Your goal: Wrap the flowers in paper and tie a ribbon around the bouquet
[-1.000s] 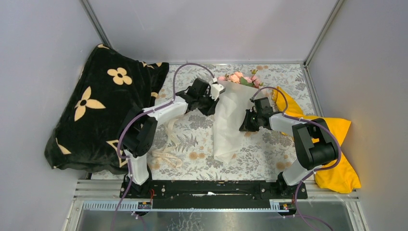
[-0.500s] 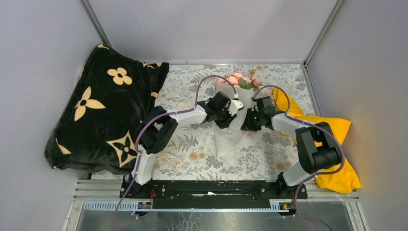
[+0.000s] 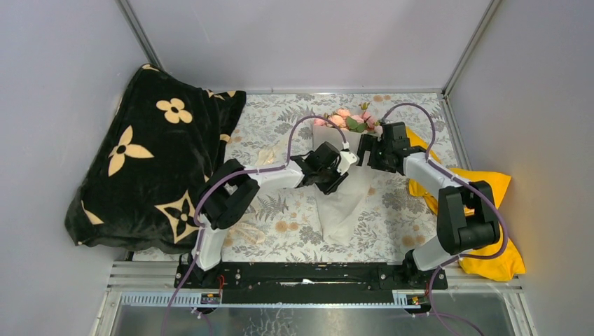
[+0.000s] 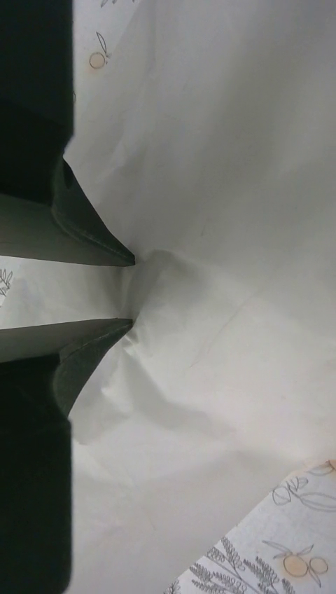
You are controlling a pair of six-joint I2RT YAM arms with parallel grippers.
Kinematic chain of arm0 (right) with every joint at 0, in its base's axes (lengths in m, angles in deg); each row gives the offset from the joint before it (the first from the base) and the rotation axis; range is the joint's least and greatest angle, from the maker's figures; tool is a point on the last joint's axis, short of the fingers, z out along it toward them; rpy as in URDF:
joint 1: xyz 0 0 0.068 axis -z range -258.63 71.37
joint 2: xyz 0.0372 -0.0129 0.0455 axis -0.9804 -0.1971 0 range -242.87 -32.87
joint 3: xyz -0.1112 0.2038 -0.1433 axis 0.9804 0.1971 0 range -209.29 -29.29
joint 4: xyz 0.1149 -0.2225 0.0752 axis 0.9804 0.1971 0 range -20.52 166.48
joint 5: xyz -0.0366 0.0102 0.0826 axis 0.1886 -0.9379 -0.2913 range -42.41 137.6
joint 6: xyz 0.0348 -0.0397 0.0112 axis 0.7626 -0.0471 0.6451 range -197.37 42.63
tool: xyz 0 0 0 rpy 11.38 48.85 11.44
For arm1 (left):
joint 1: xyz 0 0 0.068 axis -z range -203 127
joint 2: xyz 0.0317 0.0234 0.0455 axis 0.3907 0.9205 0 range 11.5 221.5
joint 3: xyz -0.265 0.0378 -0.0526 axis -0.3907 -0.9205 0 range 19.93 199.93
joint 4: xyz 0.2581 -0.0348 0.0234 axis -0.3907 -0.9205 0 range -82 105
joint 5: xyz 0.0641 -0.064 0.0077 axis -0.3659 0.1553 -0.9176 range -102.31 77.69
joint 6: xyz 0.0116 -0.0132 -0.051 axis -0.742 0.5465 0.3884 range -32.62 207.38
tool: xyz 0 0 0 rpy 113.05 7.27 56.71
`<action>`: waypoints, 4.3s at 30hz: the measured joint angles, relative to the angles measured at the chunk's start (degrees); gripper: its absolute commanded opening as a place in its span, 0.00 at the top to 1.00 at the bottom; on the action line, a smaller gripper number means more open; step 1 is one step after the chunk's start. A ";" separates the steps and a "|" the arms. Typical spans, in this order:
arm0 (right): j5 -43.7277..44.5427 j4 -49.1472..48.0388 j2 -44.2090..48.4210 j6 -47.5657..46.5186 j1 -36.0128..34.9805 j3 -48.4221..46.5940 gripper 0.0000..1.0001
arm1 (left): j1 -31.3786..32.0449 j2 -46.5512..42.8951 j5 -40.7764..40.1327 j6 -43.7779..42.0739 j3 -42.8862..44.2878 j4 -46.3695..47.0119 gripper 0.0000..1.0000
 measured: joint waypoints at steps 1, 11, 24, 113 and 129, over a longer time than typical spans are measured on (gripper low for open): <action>-0.02 -0.22 -0.35 -0.15 -0.02 -0.02 0.00 | 0.31 0.00 -0.07 0.04 0.00 0.04 0.60; -8.33 -7.89 -3.45 -2.67 -0.02 0.79 0.73 | 1.55 0.00 -0.13 0.22 0.02 0.04 0.59; -10.82 -11.63 -10.29 -3.89 2.54 0.00 1.00 | -4.81 0.98 2.16 2.54 9.27 -3.52 0.60; -4.31 1.25 -3.52 2.73 5.07 5.22 0.16 | 17.35 2.10 -13.20 -10.45 -0.50 7.21 0.58; -16.11 -10.23 -9.44 6.19 6.19 7.13 1.00 | 14.84 -7.45 -3.13 -9.97 2.64 -10.84 0.17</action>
